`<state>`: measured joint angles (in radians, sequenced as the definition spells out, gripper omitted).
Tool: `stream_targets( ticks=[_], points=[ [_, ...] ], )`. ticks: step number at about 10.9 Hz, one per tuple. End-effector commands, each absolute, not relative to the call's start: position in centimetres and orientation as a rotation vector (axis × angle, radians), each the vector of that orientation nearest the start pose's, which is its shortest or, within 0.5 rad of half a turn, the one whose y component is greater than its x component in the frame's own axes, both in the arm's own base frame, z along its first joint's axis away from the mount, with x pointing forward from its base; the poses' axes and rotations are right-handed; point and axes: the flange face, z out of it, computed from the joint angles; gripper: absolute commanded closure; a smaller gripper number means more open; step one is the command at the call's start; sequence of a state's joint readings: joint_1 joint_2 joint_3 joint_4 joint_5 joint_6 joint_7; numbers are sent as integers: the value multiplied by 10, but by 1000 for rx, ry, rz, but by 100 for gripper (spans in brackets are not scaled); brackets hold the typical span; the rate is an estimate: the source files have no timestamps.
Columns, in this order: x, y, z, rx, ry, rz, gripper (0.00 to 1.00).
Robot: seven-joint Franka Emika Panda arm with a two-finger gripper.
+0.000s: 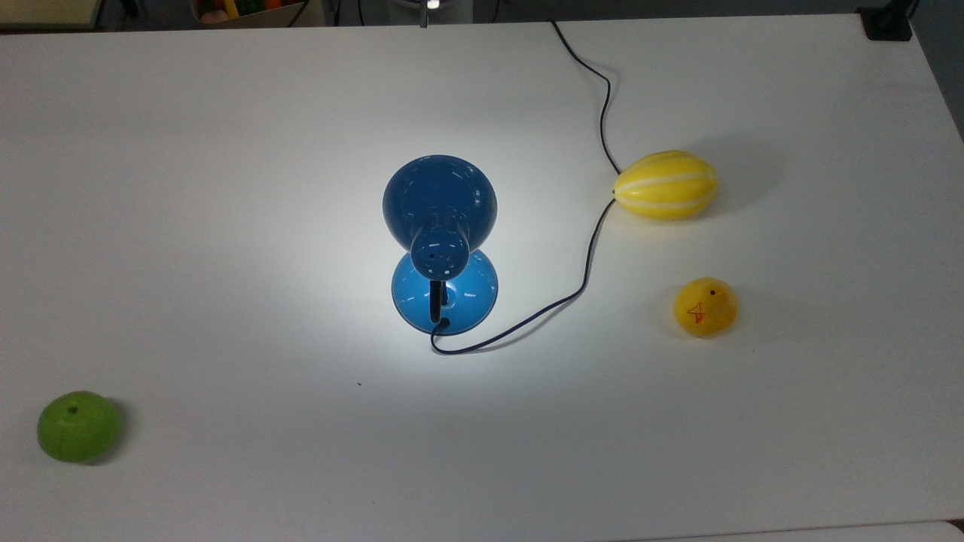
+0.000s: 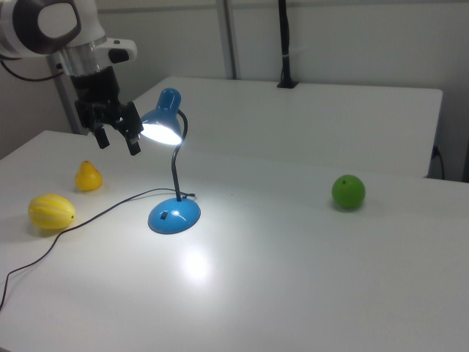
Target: Turn off lamp
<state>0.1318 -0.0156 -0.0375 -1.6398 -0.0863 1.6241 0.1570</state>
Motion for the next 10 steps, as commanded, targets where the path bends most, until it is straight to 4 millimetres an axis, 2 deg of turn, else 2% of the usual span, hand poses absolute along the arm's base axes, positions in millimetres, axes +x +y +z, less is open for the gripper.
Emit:
stream_targets(
  ticks=[1, 6, 10],
  points=[
    [550, 43, 608, -3209, 60, 5, 0],
    [549, 39, 609, -3210, 77, 8, 0],
    [550, 25, 613, -3206, 104, -10, 0]
  ],
)
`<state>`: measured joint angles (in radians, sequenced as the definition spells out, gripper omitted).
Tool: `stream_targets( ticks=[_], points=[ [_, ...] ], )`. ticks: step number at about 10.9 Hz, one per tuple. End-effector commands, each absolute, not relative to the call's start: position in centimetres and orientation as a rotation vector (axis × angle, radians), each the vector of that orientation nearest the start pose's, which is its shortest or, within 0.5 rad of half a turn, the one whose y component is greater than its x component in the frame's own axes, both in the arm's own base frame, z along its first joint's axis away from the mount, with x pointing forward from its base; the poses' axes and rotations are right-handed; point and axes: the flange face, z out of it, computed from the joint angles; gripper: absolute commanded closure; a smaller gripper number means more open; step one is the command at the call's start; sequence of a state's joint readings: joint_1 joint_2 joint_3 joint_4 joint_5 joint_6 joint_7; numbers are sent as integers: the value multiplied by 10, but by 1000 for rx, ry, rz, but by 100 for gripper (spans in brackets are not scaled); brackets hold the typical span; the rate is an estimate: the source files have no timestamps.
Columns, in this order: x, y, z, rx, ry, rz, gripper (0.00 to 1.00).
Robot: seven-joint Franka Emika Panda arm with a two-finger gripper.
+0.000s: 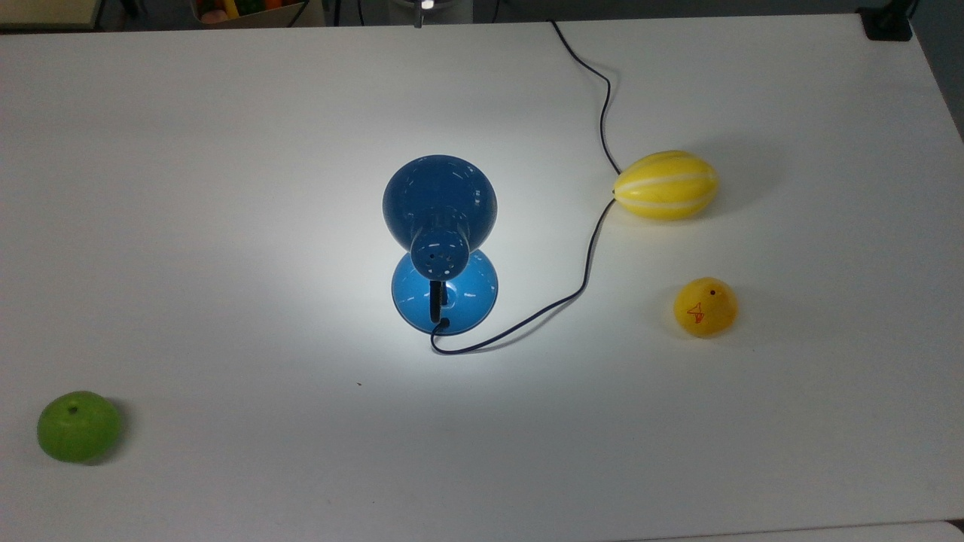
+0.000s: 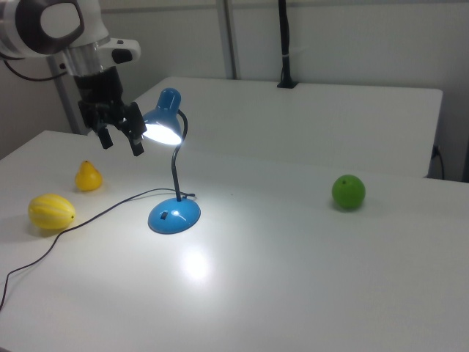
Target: Turn off lamp
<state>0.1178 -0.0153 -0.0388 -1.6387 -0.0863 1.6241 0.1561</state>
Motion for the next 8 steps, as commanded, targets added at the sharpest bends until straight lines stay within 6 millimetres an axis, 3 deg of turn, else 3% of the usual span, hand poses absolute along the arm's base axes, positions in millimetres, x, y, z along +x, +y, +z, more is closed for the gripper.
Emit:
stream_targets(
  ticks=[1, 3, 6, 8],
  points=[
    [550, 22, 613, -3206, 109, -14, 0],
    [554, 25, 614, -3204, 98, -48, 0],
    [558, 45, 603, -3204, 45, -28, 0],
    [557, 72, 594, -3208, -34, 3, 0]
  ],
)
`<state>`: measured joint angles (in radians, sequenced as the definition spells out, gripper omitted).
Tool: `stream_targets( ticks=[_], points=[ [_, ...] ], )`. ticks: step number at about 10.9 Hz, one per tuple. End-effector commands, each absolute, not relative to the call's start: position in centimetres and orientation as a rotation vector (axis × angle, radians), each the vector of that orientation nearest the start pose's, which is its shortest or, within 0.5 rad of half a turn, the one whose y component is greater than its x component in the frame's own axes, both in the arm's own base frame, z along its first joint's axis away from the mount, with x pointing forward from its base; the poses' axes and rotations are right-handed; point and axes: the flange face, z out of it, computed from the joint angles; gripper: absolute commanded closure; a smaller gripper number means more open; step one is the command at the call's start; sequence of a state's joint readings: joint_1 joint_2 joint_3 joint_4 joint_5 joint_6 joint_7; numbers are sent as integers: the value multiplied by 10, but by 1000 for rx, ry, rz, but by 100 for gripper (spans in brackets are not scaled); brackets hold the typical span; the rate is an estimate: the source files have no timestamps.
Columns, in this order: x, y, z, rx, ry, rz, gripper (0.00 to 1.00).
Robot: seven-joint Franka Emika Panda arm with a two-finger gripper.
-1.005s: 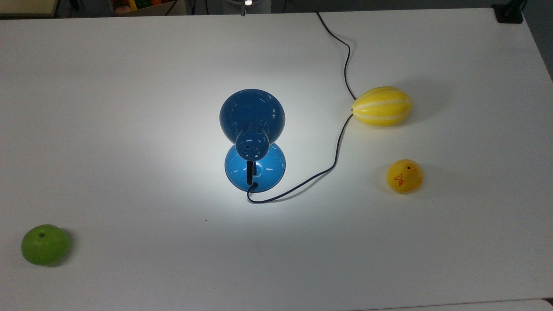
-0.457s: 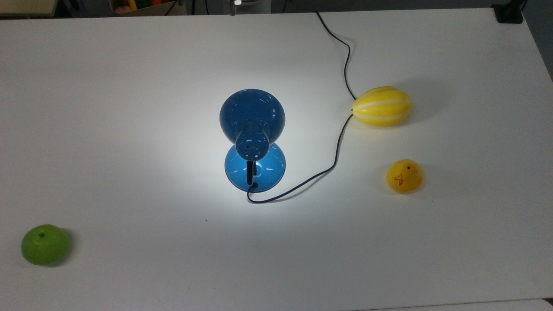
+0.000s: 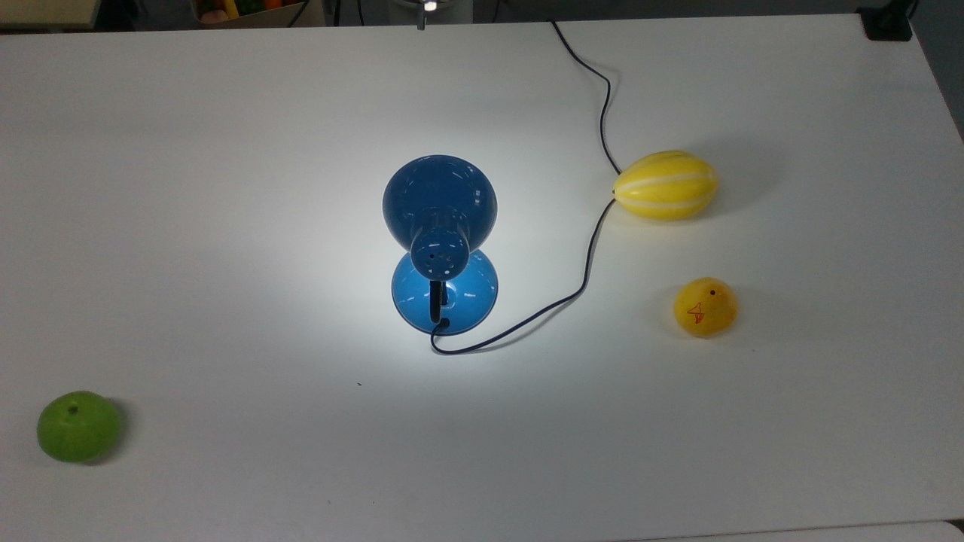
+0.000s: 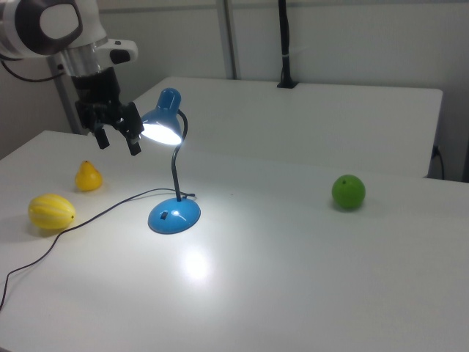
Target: Turn off lamp
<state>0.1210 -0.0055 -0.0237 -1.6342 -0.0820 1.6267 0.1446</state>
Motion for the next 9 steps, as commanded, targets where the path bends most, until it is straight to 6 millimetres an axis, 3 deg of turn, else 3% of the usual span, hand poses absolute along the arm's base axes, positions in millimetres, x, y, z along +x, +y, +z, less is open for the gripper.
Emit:
stream_targets(
  ticks=[1, 3, 6, 7, 8, 9],
  points=[
    [558, 81, 585, -3211, -59, 41, 0],
    [556, 88, 584, -3213, -78, 62, 0],
    [553, 72, 590, -3214, -86, 80, 0],
    [554, 69, 591, -3216, -77, 68, 7],
    [555, 60, 593, -3214, -50, 59, 21],
    [556, 60, 593, -3216, -52, 54, 47]
  ],
)
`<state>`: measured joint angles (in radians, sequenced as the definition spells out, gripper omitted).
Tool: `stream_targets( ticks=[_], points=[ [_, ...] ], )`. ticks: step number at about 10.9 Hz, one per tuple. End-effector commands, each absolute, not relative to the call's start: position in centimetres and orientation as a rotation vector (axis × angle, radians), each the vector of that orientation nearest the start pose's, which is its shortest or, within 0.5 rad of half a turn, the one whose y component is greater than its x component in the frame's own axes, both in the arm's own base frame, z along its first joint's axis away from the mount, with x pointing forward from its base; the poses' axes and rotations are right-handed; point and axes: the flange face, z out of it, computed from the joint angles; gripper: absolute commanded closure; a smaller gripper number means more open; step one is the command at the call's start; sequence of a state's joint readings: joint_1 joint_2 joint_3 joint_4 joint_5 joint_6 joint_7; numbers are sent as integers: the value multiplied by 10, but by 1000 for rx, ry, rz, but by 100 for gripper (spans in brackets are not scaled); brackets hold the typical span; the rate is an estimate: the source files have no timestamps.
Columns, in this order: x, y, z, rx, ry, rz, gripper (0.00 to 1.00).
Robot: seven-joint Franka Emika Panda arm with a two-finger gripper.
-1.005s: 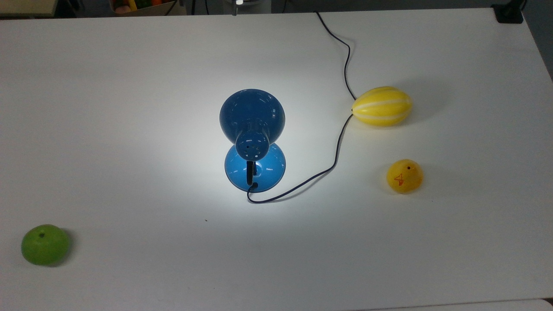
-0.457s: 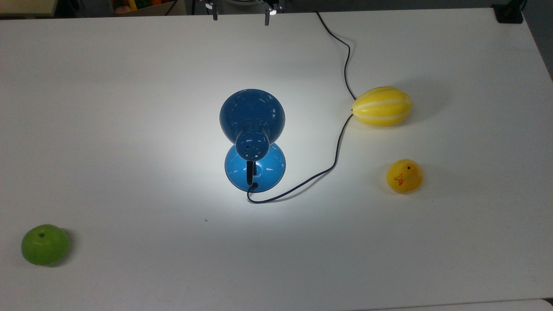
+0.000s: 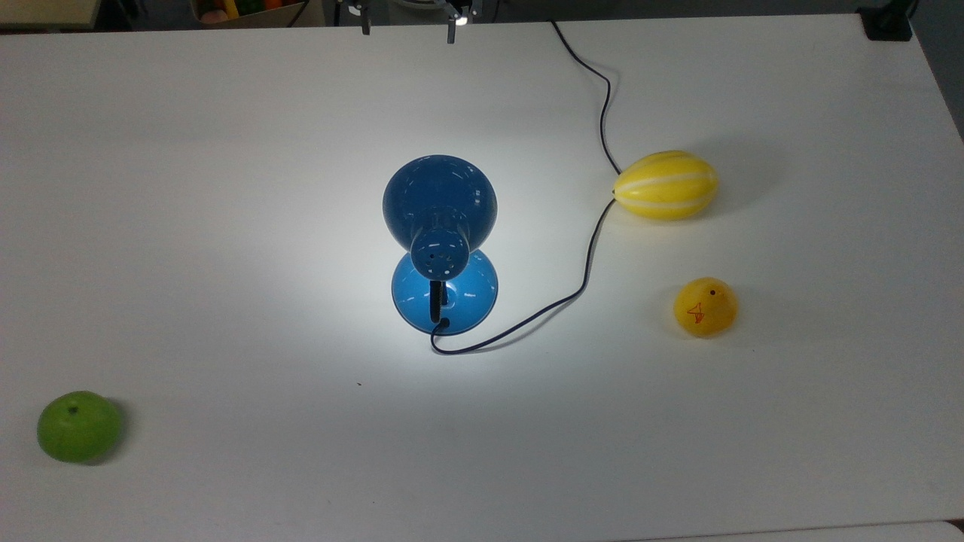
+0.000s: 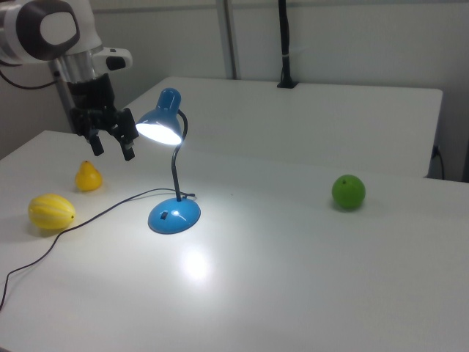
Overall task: Turn off lamp
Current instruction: 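Move the gripper down toward the switch on the blue lamp base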
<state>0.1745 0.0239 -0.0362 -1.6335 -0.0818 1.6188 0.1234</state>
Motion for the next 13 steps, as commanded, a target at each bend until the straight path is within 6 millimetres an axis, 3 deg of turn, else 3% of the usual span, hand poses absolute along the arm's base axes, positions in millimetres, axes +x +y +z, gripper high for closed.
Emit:
stream_targets(
  ticks=[1, 2, 8, 11, 13],
  points=[
    [556, 59, 594, -3215, -48, 47, 74],
    [556, 59, 593, -3215, -48, 49, 100],
    [563, 59, 591, -3212, -63, -6, 100],
    [574, 65, 575, -3210, -101, -31, 100],
    [576, 72, 547, -3207, -124, -43, 100]
  ],
)
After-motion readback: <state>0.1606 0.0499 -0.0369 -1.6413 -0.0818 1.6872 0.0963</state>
